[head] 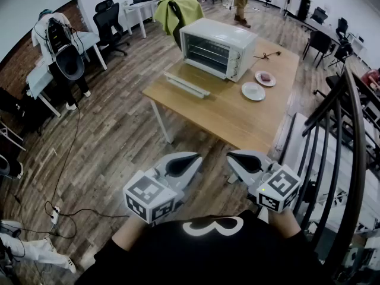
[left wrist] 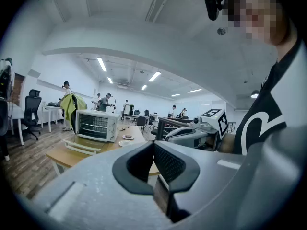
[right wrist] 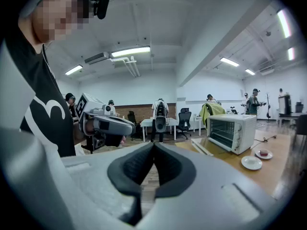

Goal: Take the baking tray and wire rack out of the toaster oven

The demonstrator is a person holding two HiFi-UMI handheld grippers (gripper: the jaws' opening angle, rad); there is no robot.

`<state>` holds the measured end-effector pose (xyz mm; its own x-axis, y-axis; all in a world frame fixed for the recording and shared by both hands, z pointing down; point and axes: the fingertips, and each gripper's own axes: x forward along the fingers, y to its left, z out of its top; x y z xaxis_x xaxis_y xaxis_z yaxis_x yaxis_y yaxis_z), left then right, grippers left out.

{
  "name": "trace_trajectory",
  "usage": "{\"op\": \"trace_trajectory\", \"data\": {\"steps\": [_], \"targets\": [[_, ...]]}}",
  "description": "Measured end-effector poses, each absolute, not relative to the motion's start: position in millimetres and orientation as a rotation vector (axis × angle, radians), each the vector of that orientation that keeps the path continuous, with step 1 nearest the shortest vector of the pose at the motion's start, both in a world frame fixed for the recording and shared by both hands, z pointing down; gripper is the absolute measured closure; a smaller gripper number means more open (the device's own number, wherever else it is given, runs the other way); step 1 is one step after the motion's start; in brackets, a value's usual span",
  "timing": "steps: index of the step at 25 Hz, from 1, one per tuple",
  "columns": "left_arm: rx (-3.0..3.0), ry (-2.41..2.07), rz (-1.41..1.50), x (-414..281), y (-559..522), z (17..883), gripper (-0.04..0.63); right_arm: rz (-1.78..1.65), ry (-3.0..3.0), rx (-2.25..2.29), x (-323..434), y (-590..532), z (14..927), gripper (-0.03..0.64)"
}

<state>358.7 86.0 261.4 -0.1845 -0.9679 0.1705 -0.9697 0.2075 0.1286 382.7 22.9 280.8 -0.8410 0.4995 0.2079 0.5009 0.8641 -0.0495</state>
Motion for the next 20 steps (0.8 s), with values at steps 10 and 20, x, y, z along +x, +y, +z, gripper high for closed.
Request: {"op": "trace_trajectory", "data": {"steps": [10, 20], "targets": [[1.832, -2.275, -0.023, 340.7, 109.7, 265.1, 0.584, 0.003, -2.793, -0.736, 370.0, 43.6, 292.3, 0.62], [1.795, -2.281, -0.022, 305.5, 157.5, 279.2, 0.584, 0.084, -2.758, -0.694, 336.6, 81.5, 315.9, 0.62]]}}
